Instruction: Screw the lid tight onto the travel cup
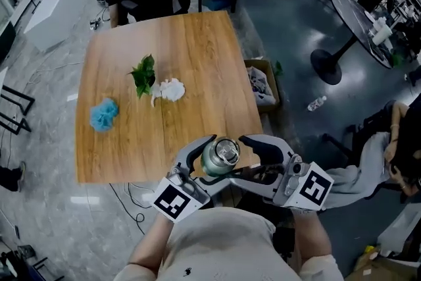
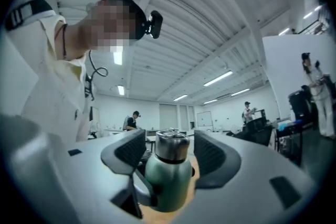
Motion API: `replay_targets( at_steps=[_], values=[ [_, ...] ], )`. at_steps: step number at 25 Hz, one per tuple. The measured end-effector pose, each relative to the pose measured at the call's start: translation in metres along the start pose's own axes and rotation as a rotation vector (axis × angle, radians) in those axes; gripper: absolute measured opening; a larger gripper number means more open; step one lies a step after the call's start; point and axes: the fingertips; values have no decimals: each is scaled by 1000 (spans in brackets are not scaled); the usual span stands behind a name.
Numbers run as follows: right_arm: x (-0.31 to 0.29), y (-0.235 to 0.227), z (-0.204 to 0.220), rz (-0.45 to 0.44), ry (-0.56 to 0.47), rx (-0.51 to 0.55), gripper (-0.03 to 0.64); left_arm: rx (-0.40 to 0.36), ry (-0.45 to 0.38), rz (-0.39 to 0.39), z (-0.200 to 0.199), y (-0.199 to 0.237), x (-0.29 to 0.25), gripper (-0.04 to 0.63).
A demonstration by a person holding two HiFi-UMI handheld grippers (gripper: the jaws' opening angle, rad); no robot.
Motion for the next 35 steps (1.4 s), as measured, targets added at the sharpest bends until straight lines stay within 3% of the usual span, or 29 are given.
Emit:
replay_targets(
  at_steps=[2,5,7,10,15,17,19,20,22,24,27,30,32,35],
  values=[
    [13,2,1,-104,30,41,275,-73,-12,137,-9,-18,-3,393],
    [24,13,3,-256,41,92,271,-278,-5,347,-13,-49,-6,391],
    [26,17,1,-269,14,105,232,-304,4,393,-13,-58,-11,393],
    [26,9,-2,-143,-20,106,226,-271,5,338,-14,-52,-22,393],
    [22,-16,4,143,-37,70,224,-260,27,87,-16,-21,-37,393],
    [19,-23,4,262,-52,30,224,-209,33,8,-16,-10,-40,393],
    [16,-24,7,315,-59,-8,224,-121,33,6,-14,-7,-39,393],
    [15,-21,9,287,-59,-16,224,-79,30,36,-13,-8,-38,393],
    [17,-11,10,130,-68,-16,255,-44,14,135,-14,-13,-32,393],
    [23,-4,1,-51,-104,-13,268,-105,7,245,-14,-24,-24,393],
    [28,1,-9,-240,-89,16,268,-246,26,373,-9,-45,-14,393],
    [20,17,-6,-400,-2,93,268,-268,34,428,-7,-56,-12,393],
    [12,20,-5,-401,1,134,253,-283,25,414,-9,-55,-14,393],
    [3,6,-8,-260,-62,140,252,-261,12,317,-11,-35,-18,393]
  ],
)
Point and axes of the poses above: the fingertips, and each gripper's own axes: x backward along the fingers, y to its left, z out of its underside, and after that the axes turned 13 degrees about y, right-handed
